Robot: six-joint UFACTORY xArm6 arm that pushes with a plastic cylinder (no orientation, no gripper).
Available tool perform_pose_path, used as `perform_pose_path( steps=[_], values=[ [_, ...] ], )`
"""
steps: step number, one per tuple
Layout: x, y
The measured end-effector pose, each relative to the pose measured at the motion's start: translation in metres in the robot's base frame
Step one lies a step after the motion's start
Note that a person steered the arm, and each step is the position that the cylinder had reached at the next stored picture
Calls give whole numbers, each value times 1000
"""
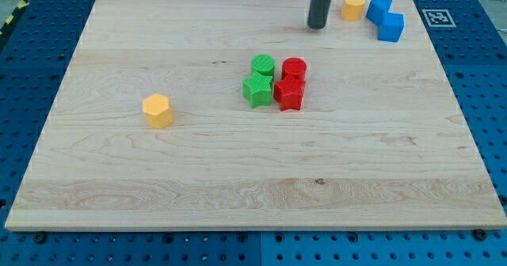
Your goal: Move the hexagon towards the bottom of the green star
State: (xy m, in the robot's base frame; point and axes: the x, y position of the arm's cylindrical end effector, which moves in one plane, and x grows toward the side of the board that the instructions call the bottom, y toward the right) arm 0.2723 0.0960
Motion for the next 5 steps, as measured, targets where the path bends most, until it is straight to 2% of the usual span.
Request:
perform_pose_path(
  steps=[5],
  values=[
    [6,-8]
  ],
)
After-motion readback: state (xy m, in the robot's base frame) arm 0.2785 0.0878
